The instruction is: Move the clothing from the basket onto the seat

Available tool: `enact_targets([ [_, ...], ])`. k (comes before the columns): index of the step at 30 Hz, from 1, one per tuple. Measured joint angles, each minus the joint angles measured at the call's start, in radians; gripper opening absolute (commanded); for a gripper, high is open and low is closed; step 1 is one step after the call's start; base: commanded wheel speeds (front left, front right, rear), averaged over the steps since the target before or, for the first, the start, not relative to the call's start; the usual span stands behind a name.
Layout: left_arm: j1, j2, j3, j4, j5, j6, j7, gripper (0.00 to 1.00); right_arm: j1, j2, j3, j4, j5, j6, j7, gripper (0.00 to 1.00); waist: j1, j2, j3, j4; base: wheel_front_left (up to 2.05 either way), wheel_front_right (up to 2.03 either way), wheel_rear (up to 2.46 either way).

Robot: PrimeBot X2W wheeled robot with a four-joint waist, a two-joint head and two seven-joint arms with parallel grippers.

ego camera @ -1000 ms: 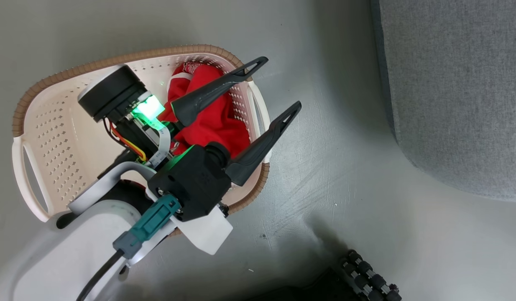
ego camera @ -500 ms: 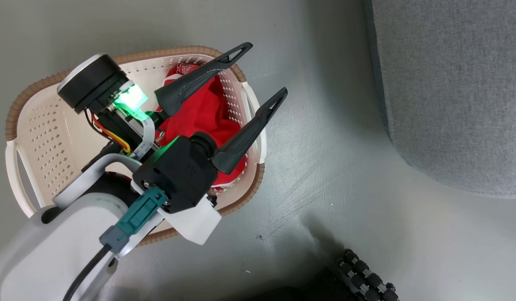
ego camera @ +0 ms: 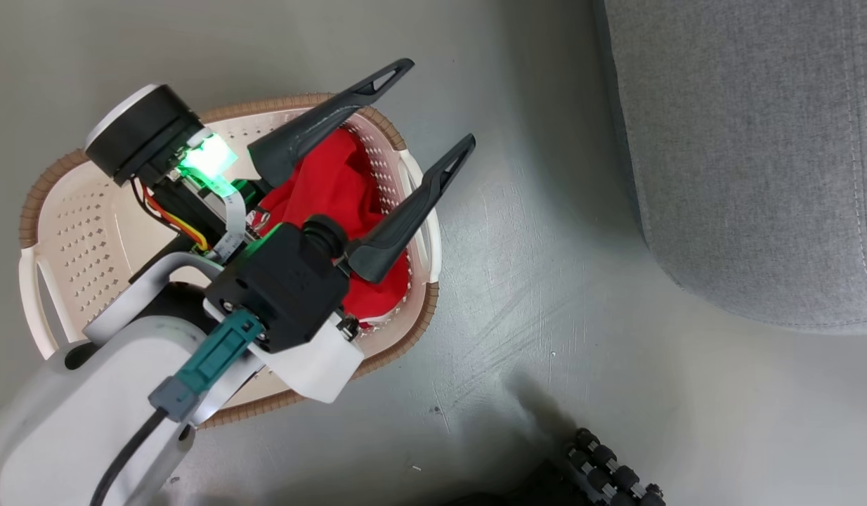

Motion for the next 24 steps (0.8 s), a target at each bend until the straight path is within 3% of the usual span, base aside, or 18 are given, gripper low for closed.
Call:
enact_targets([
  [10,0.01,-0.018,0.054,0.035,0.0,0.044,-0.064,1.0,0.043,0.124,0.12,-0.141,0.002,0.0,-0.01,1.0,0.0,0.0,-0.05,0.009,0.0,0.0,0.0],
  [24,0.092,-0.047,0.129,0.096,-0.015,0.128,-0.196,1.0,0.128,0.159,0.356,-0.245,-0.045,0.0,-0.015,1.0,0.0,0.0,-0.155,0.057,0.0,0.0,0.0],
])
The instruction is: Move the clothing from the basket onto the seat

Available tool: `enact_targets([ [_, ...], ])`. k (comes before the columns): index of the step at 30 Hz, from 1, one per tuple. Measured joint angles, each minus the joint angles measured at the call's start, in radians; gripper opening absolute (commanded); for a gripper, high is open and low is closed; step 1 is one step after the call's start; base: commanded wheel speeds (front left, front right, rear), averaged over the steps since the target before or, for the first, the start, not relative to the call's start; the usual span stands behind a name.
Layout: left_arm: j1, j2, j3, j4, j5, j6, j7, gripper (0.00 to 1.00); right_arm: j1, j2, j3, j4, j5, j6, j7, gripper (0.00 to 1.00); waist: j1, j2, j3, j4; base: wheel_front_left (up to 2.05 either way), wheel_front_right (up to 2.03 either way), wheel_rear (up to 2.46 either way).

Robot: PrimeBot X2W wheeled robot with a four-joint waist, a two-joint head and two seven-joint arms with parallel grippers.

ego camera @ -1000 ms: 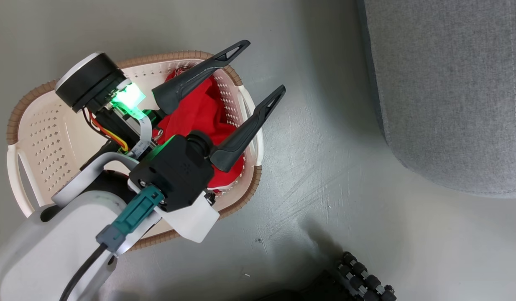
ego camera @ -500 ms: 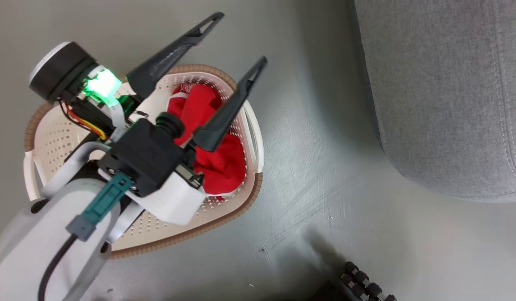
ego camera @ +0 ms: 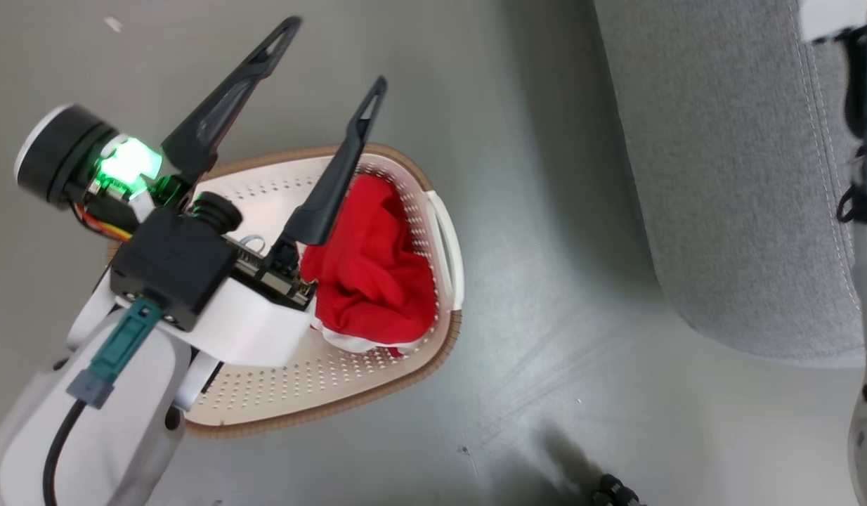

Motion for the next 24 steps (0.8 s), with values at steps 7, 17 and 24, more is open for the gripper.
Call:
enact_targets([
  [7,0.069,-0.01,0.045,0.033,-0.035,0.04,-0.053,1.0,0.054,-0.002,0.058,-0.031,0.0,0.0,0.0,1.0,0.0,0.0,-0.049,0.037,0.0,0.0,0.0],
  [17,0.174,-0.035,0.103,0.088,-0.089,0.087,-0.133,1.0,0.158,-0.006,0.149,-0.097,0.005,0.0,-0.003,1.0,0.0,0.0001,-0.14,0.1,0.0,0.0,0.0],
  [24,0.257,-0.062,0.151,0.128,-0.141,0.119,-0.159,1.0,0.25,-0.019,0.204,-0.145,0.015,0.0,-0.003,1.0,0.0,0.0,-0.219,0.145,0.0,0.0,0.0],
])
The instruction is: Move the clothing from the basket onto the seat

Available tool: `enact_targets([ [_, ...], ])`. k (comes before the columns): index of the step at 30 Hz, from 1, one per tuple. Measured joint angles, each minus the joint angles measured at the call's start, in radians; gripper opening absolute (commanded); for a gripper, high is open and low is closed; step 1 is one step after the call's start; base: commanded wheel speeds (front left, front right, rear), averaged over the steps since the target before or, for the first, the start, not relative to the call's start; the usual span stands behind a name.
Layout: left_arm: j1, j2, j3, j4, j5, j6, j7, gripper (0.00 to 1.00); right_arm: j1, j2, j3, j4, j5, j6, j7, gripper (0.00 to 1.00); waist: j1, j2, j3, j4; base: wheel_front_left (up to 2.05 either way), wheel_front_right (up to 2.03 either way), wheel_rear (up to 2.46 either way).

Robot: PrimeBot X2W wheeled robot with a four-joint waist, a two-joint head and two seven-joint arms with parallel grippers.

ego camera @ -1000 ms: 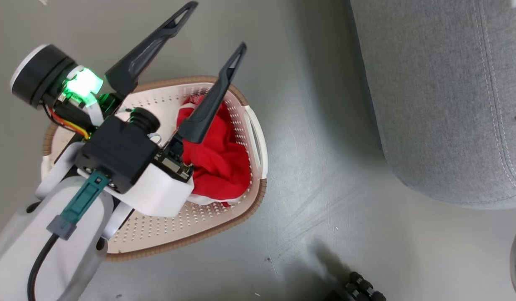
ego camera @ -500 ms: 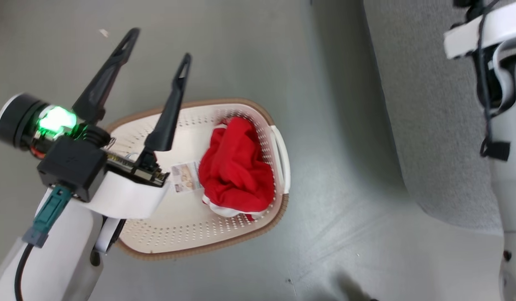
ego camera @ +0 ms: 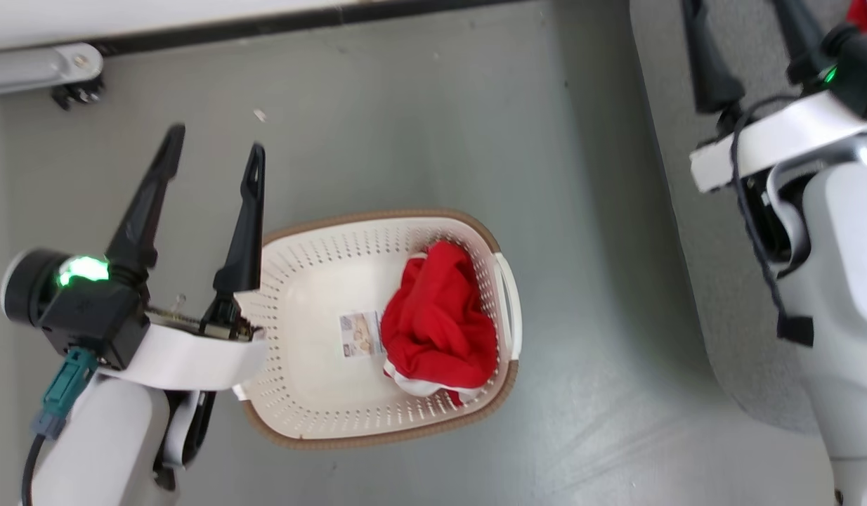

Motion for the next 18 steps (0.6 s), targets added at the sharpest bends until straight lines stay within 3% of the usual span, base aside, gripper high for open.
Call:
enact_targets([
  [18,0.17,-0.035,0.072,0.079,-0.066,0.012,-0.018,1.0,0.227,-0.026,0.005,-0.144,0.003,0.0,-0.001,1.0,0.0,0.0,-0.178,0.077,0.0,0.0,0.0],
])
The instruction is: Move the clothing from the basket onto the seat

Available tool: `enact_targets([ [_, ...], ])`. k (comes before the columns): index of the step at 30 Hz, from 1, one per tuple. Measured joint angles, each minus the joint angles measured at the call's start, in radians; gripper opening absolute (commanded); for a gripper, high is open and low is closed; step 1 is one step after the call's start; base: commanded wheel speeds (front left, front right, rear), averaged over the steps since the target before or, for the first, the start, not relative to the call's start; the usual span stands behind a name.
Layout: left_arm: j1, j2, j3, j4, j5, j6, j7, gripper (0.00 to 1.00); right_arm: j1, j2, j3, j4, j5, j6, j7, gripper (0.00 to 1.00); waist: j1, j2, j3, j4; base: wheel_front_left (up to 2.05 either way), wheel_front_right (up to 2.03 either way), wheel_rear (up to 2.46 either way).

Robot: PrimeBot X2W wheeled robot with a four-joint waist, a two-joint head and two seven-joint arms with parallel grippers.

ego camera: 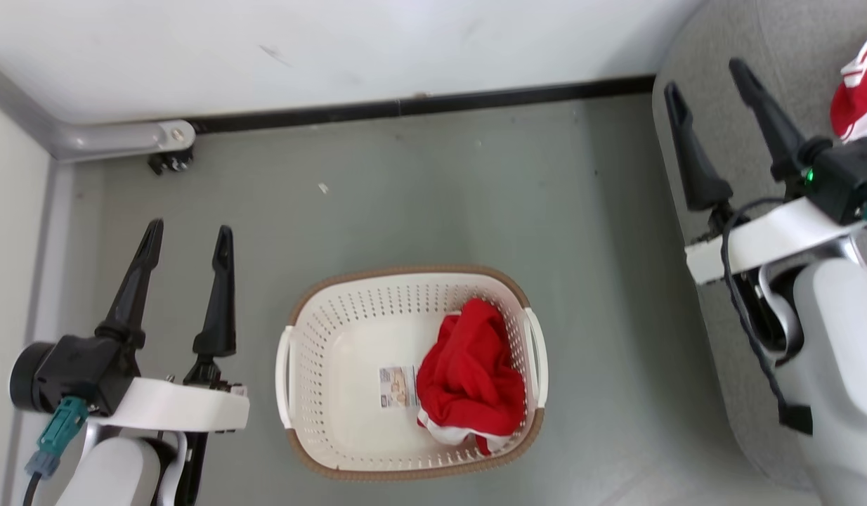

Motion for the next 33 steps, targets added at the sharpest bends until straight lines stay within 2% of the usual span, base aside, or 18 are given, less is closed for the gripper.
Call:
enact_targets([
  [15,0.133,-0.006,0.078,0.025,-0.014,-0.002,-0.003,1.0,0.209,0.021,-0.048,-0.062,0.004,0.0,0.0,1.0,0.0,0.0,-0.136,0.038,0.0,0.0,0.0],
  [33,0.264,-0.031,0.125,0.036,0.007,-0.055,-0.003,1.0,0.398,0.038,-0.081,-0.125,0.02,0.0,0.0,1.0,-0.0001,0.0,-0.271,0.054,0.0,0.0,0.0],
])
